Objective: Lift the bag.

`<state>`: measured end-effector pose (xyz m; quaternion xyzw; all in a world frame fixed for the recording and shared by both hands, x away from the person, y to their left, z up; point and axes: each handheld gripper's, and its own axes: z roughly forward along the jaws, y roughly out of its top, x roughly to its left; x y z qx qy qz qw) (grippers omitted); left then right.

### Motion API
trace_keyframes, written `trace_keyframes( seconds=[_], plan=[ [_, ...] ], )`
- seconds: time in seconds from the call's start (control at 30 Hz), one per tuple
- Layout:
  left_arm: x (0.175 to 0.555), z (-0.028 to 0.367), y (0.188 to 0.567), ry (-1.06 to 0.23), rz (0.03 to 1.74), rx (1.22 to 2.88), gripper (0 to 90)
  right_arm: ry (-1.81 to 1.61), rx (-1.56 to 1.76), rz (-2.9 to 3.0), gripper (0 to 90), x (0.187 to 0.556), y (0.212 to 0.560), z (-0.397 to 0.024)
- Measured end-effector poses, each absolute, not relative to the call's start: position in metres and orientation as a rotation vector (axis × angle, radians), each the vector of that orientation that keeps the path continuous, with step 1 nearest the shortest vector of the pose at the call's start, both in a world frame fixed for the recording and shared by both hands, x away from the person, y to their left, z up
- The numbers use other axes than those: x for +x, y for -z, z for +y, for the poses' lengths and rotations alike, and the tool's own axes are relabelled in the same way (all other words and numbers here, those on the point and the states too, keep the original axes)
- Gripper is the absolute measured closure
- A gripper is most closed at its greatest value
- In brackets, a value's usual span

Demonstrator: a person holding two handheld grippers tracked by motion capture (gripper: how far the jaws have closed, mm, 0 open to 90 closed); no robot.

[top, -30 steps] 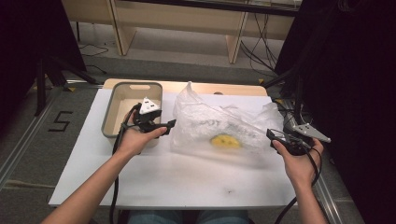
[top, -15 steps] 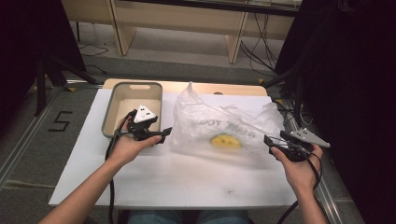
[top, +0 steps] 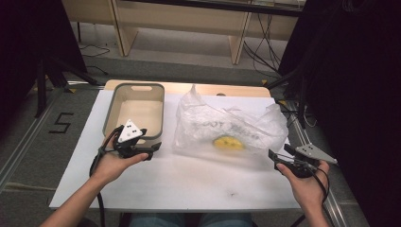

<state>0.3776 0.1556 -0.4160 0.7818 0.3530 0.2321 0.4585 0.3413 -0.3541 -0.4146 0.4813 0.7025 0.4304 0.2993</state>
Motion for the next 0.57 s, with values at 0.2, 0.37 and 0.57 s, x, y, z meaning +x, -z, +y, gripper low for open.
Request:
trace_keyframes(
  seconds=[0.2,0.37,0.57],
  plan=[
    [0.363,0.163,0.424,-0.561,0.853,1.927,27.7,-1.144,1.291,1.871,32.6,0.33,0.424,-0.356],
    [0.361,0.164,0.427,-0.558,0.85,1.927,27.4,-1.138,1.285,1.862,32.6,0.327,0.426,-0.357],
    [0.36,0.164,0.429,-0.575,0.841,1.937,27.5,-1.153,1.285,1.853,32.4,0.325,0.427,-0.358]
  ],
)
